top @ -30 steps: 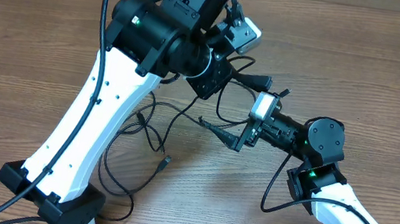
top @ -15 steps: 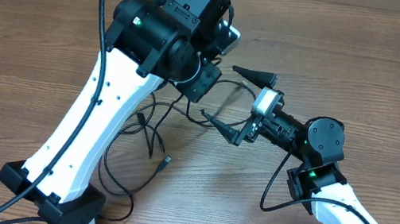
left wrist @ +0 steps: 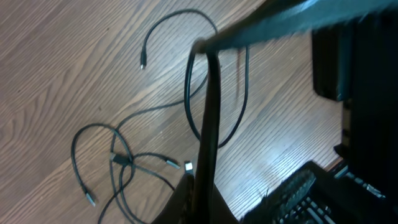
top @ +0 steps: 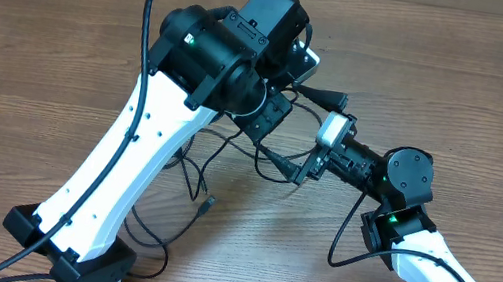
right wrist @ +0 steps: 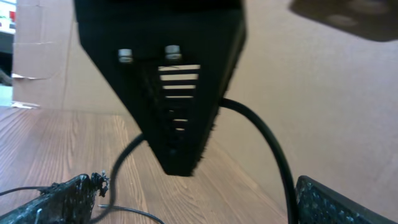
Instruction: Untangle cables
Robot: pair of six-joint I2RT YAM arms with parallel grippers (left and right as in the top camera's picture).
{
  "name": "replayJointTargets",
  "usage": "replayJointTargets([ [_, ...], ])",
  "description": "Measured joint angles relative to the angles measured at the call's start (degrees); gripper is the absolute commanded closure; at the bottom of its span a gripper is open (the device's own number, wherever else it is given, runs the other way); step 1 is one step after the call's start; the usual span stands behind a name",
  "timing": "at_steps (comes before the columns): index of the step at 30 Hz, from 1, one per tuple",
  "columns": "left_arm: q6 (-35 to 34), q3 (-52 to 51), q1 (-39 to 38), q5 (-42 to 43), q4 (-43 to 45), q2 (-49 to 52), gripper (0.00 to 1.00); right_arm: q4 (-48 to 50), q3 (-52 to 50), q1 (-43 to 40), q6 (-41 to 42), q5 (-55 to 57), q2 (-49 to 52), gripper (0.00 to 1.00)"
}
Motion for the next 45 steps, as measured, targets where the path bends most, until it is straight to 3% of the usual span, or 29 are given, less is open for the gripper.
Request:
replayJointTargets([
  [11,-0.37,0.00,-0.37,2.80,3.52,0.00,0.96,-0.07,0.00,0.02,0.09,-2.56,0.00,0.00],
  [28,-8.94,0.00,-3.17,3.89,9.01,0.44,0.87,-1.29,0.00,0.39,0.17,-2.78,0.00,0.00],
  [39,-9.40,0.00,-5.03,2.78,11.15,0.70,0.91,-2.73,0.00,0.37,0.20,-2.62,0.00,0.00],
  [44,-9.53,0.00,-5.03,-2.03,8.24,0.70,0.67,-6.95,0.00,0.37,0.22,-1.18,0.00,0.00],
  [45,-9.44,0.00,-5.03,-3.30,7.67,0.70,0.31,-8.15,0.00,0.37,0.22,-0.28,0.00,0.00],
])
